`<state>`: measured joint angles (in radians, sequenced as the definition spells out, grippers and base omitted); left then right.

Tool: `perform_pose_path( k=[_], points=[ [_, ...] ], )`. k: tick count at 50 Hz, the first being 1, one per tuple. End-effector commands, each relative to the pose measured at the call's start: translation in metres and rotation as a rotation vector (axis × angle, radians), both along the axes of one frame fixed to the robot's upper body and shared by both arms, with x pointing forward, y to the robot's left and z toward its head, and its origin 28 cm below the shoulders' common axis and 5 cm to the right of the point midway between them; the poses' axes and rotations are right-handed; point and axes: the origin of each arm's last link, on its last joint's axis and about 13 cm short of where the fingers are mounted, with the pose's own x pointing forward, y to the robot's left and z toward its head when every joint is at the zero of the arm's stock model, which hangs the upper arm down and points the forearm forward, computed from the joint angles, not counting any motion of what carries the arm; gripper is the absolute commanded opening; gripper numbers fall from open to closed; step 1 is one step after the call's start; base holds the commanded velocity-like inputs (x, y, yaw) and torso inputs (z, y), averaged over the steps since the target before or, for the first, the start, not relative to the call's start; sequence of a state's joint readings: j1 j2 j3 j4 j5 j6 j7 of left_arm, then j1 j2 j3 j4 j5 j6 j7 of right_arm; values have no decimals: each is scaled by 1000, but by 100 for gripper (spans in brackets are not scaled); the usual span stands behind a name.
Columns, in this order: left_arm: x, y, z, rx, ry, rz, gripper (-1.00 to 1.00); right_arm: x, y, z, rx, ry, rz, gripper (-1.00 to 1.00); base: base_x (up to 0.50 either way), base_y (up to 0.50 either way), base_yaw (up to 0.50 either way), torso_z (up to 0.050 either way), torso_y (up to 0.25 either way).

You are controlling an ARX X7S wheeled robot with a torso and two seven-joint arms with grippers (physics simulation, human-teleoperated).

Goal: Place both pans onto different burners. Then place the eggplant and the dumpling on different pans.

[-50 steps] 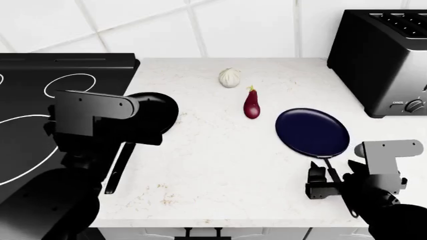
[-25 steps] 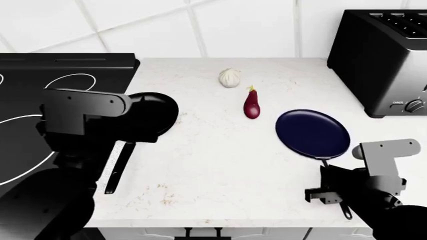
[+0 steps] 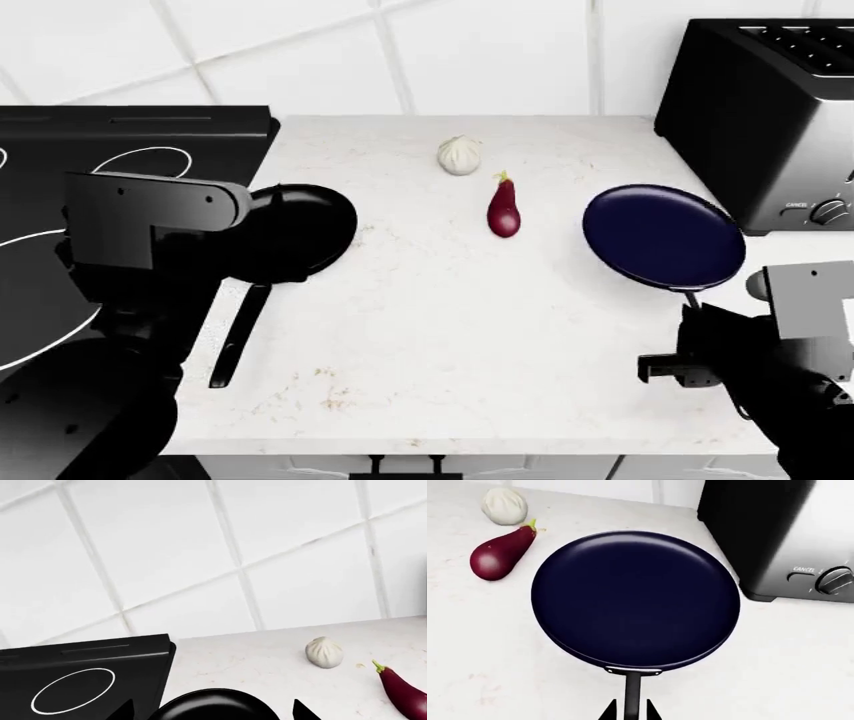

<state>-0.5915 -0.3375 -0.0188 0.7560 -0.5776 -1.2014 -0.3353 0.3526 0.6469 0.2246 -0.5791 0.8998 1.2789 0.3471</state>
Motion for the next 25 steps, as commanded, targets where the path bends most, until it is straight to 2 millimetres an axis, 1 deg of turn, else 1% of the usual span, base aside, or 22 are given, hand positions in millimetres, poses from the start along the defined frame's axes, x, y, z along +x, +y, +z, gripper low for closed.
perform_pose_path(
  k=[1,4,9,16,25],
  points=[
    [-2,0,3,1,-5,-4,100,-1,-3,24,-52,-130,-45,-100,0,0,0,0,0],
    [-2,-1,3,-14,34,-17,100,-2,-3,25,-54,-131,-40,-100,0,0,0,0,0],
    [-2,-3,2,-28,160,-48,100,-1,0,28,-54,-135,-26,-100,0,0,0,0,2],
    [-1,-1,-4,-70,345,-23,100,1,1,29,-52,-140,-17,-100,0,0,0,0,1],
    [-3,0,-6,-93,460,34,100,4,2,28,-47,-142,-15,-100,0,0,0,0,1]
  ],
)
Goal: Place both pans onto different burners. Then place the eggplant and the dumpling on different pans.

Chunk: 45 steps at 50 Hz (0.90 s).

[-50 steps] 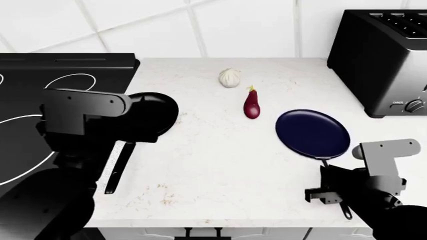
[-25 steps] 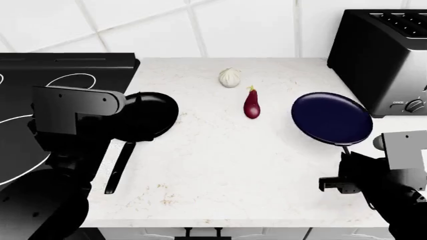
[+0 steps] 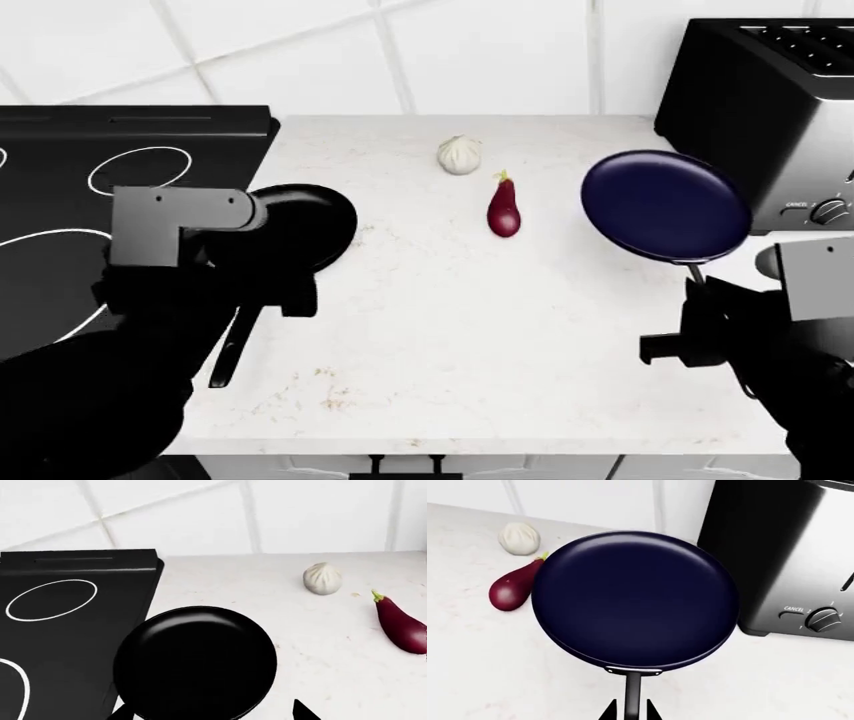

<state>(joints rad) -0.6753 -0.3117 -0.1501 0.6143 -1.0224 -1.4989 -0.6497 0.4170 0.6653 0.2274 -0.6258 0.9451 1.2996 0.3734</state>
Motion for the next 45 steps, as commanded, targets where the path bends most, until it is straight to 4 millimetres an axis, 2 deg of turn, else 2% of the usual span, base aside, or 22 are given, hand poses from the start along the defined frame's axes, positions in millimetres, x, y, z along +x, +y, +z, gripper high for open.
perform_pose_path(
  k=[1,16,45],
  points=[
    [-4,2,-1,-13,152,29,100,4,-2,10,-17,-66,-39,-100,0,0,0,0,10],
    [-7,3,-6,-15,197,52,100,2,-2,10,-17,-69,-36,-100,0,0,0,0,1],
    [7,7,-22,-32,300,46,100,6,0,11,-29,-67,-29,-100,0,0,0,1,1]
  ],
)
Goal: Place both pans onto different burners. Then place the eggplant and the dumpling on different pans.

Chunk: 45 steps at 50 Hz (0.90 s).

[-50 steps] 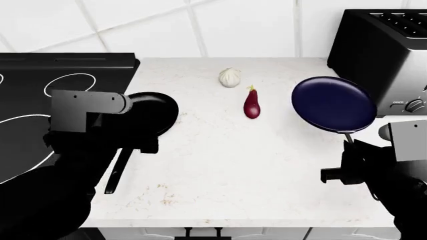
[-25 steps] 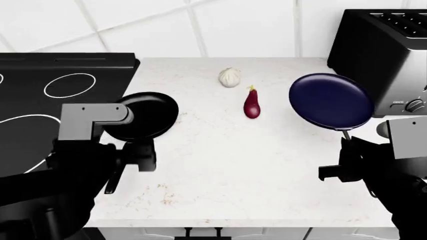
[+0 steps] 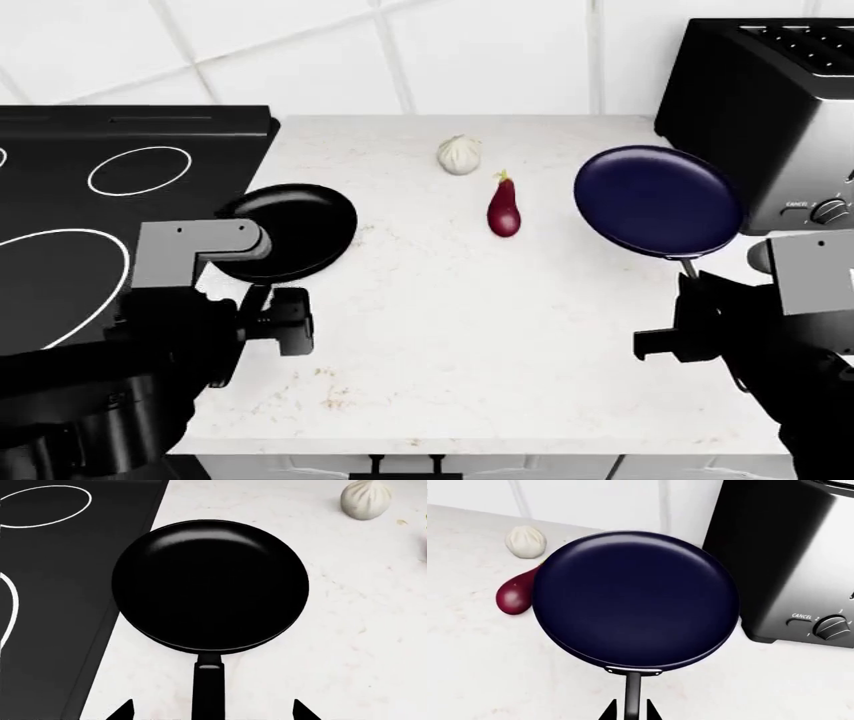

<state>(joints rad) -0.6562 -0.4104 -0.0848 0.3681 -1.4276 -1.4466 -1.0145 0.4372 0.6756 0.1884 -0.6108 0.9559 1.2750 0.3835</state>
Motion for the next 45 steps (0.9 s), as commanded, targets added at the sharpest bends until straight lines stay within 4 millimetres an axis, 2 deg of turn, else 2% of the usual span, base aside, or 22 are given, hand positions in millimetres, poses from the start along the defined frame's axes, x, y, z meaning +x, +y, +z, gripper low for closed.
perform_pose_path(
  k=[1,13,14,45],
  points=[
    [4,2,-7,2,37,-4,100,3,-2,10,-25,-61,-46,-100,0,0,0,10,10],
    [6,3,-15,-13,100,-31,100,3,-3,11,-29,-60,-45,-100,0,0,0,0,1],
    [5,3,-14,-13,97,-33,-100,2,-3,11,-29,-61,-45,-100,0,0,0,0,10],
    [0,7,9,5,-26,-26,-100,-1,0,19,-23,-91,-42,-100,0,0,0,1,2]
  ],
)
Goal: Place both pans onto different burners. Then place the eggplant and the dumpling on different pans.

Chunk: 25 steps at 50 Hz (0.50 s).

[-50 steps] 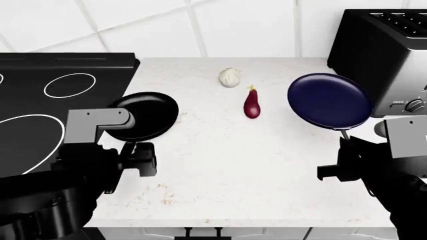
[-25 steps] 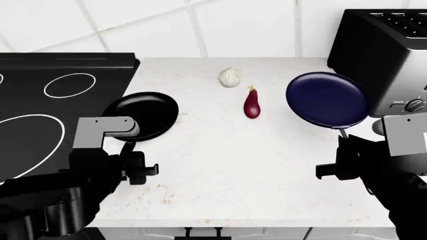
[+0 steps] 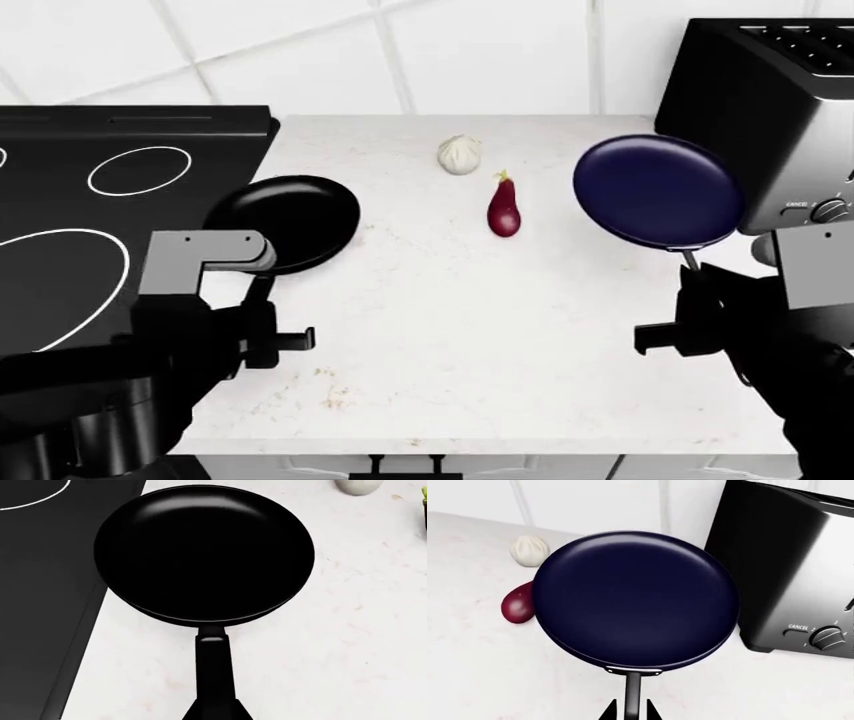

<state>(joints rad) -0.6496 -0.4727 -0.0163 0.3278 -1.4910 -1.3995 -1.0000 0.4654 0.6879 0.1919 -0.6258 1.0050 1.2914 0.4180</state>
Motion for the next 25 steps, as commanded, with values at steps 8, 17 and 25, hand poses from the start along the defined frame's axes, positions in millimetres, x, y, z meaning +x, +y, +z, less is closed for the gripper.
perform_pose_path(
  k=[8,17,25],
  points=[
    [0,4,19,16,-105,25,-100,-1,-3,15,-3,-88,-40,-100,0,0,0,1,4],
    [-2,6,23,22,-124,32,-100,0,-1,19,2,-119,-32,-100,0,0,0,1,4],
    [-5,7,27,50,-166,34,-100,-3,-2,21,-2,-132,-21,-100,0,0,0,1,4]
  ],
)
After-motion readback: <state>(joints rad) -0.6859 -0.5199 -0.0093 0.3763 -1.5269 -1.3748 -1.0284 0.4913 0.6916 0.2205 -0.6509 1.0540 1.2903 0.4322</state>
